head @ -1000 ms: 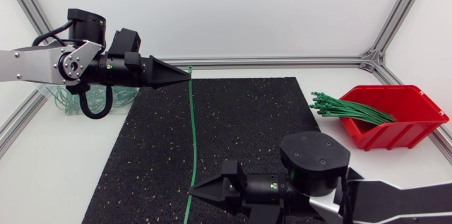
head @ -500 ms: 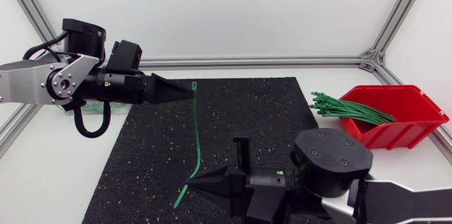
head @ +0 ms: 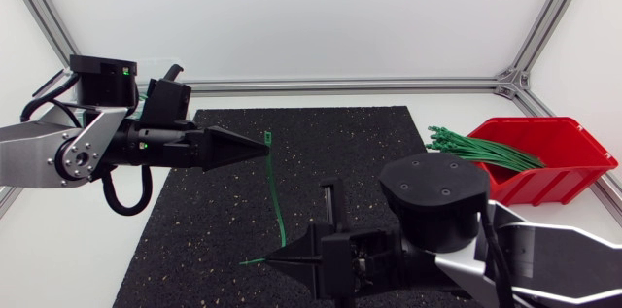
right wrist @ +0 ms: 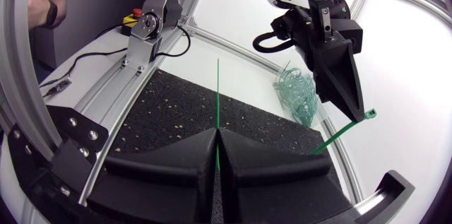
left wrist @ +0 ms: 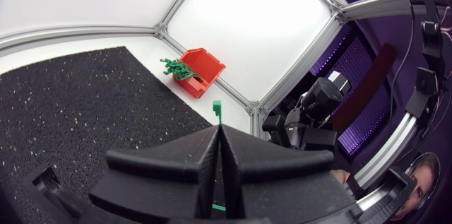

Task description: Take a green cable tie from the red box, thread the tail through the head to close it, then place it in the transparent bin on the left.

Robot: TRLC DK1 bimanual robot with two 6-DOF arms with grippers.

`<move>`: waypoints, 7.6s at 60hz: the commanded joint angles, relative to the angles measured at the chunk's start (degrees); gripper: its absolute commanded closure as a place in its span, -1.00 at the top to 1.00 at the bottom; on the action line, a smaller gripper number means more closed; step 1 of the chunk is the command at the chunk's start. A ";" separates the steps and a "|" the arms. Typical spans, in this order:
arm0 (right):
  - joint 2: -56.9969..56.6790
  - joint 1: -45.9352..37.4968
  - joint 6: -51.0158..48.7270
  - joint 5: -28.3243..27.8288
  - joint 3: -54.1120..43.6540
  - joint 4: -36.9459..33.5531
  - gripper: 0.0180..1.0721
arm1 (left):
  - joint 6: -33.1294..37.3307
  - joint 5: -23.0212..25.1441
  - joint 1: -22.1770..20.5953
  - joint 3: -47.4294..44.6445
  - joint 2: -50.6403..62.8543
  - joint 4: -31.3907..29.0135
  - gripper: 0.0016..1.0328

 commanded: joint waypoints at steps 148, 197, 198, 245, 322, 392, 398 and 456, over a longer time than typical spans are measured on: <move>-8.43 -18.83 98.87 -45.31 26.98 -34.67 -0.89 | -24.64 -27.86 -22.32 -14.30 -26.93 22.87 -0.92; -7.03 -20.77 98.52 -45.92 25.93 -34.67 -0.89 | -22.97 -31.91 -25.40 -15.10 -30.44 22.17 -0.92; -7.03 -20.77 98.52 -45.92 25.84 -34.67 -0.89 | -22.97 -31.91 -25.40 -15.10 -30.44 22.17 -0.92; -6.76 -20.24 98.52 -45.92 25.49 -34.76 -0.89 | -22.53 -32.26 -24.87 -14.74 -30.53 21.99 -0.92; -7.47 -20.42 98.43 -45.66 25.14 -33.97 -0.89 | -22.18 -32.26 -25.57 -15.10 -29.21 21.99 -0.92; -5.53 -20.68 98.78 -44.60 26.46 -34.85 -0.89 | -8.91 -42.89 -35.42 -17.29 -35.72 16.81 -0.92; -5.71 -20.68 98.78 -44.51 26.19 -35.46 -0.89 | -8.74 -42.89 -34.01 -16.94 -35.80 16.89 -0.92; -4.83 -21.21 98.78 -44.51 26.19 -36.34 -0.89 | 4.89 -43.59 -34.71 -18.17 -34.31 15.93 -0.92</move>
